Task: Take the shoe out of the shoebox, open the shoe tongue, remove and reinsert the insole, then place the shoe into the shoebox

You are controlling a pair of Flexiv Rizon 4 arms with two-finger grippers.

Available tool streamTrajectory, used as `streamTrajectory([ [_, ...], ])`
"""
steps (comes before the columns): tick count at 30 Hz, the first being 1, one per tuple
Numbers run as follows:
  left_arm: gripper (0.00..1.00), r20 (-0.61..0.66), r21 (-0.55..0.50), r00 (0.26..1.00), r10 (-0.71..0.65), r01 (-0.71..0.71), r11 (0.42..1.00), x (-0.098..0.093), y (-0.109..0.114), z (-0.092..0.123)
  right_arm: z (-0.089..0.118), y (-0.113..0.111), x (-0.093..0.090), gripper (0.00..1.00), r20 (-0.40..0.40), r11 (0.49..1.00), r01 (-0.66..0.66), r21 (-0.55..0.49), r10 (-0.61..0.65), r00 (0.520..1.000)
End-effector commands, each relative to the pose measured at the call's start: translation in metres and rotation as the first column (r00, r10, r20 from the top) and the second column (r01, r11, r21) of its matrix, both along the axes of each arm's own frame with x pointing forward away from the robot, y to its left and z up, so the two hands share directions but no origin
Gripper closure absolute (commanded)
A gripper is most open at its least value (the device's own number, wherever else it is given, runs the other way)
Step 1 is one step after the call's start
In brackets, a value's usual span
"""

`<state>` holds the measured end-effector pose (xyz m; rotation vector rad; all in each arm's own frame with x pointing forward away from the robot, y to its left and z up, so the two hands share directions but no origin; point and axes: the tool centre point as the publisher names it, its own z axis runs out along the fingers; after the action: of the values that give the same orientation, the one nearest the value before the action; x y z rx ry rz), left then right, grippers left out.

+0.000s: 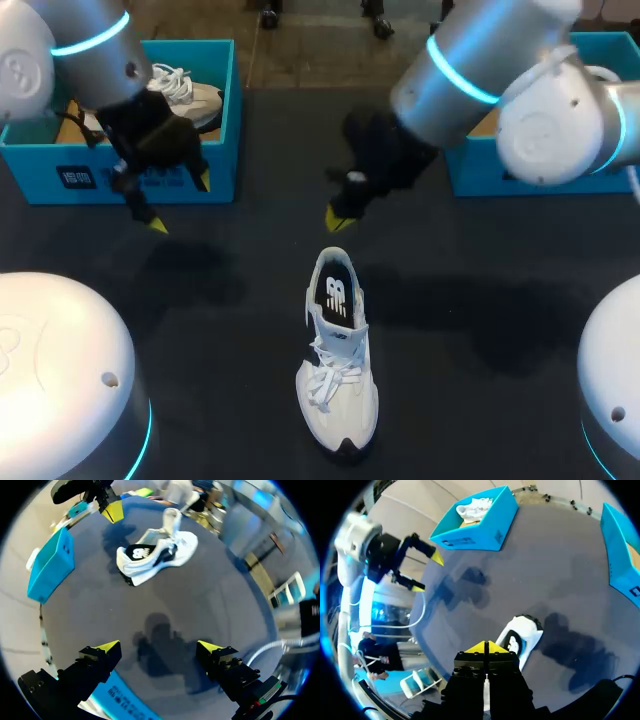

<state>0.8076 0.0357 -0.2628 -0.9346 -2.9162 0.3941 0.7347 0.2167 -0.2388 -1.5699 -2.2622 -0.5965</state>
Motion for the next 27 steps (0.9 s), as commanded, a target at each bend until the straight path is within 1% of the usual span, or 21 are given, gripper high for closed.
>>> streamTrajectory([
  [1,0.0,-0.003,0.014,0.999,-0.054,0.054,0.998,0.011,0.011,0.007,-0.01,0.02,-0.003,1.0,0.015,0.991,0.062,-0.115,-0.061,0.998],
  [9,0.0,-0.003,0.014,0.999,-0.054,0.054,0.998,0.011,0.011,0.007,-0.01,0.02,-0.003,1.0,0.015,0.991,0.062,-0.115,-0.061,0.998],
  [11,0.0,-0.002,-0.001,0.995,-0.103,0.103,0.995,0.014,0.012,0.004,-0.01,0.02,-0.003,1.0,0.015,0.991,0.062,-0.115,-0.061,0.998],
  [13,0.0,0.007,-0.005,0.991,-0.131,0.131,0.991,0.021,0.016,0.003,-0.013,0.03,-0.004,1.0,0.023,0.988,0.046,-0.147,-0.043,0.999],
  [17,0.0,0.026,-0.006,0.982,-0.186,0.186,0.982,0.029,0.027,0.005,-0.021,0.038,-0.015,1.0,0.031,0.981,0.054,-0.188,-0.049,0.998],
  [18,0.0,0.026,-0.006,0.982,-0.186,0.186,0.982,0.029,0.027,0.005,-0.021,0.038,-0.015,1.0,0.031,0.981,0.054,-0.188,-0.049,0.998],
  [19,0.0,0.03,0.007,0.979,-0.2,0.2,0.98,0.035,0.032,0.006,-0.025,0.038,-0.022,1.0,0.024,0.977,0.062,-0.206,-0.058,0.998],
  [22,0.0,0.05,0.026,0.98,-0.194,0.193,0.981,0.044,0.042,0.012,-0.031,0.036,-0.033,1.0,0.021,0.971,0.071,-0.227,-0.068,0.997],
  [23,0.0,0.05,0.026,0.98,-0.194,0.193,0.981,0.044,0.042,0.012,-0.033,0.035,-0.036,1.0,0.025,0.971,0.062,-0.233,-0.058,0.998],
  [24,0.0,0.05,0.026,0.98,-0.194,0.193,0.981,0.044,0.042,0.012,-0.035,0.034,-0.041,1.0,0.018,0.97,0.079,-0.23,-0.077,0.997],
  [25,0.0,0.05,0.026,0.98,-0.194,0.193,0.981,0.044,0.042,0.012,-0.036,0.032,-0.047,1.0,0.022,0.974,0.093,-0.208,-0.091,0.996],
  [27,0.0,0.05,0.026,0.98,-0.194,0.193,0.981,0.044,0.042,0.012,-0.036,0.032,-0.047,1.0,0.022,0.974,0.093,-0.208,-0.091,0.996],
])
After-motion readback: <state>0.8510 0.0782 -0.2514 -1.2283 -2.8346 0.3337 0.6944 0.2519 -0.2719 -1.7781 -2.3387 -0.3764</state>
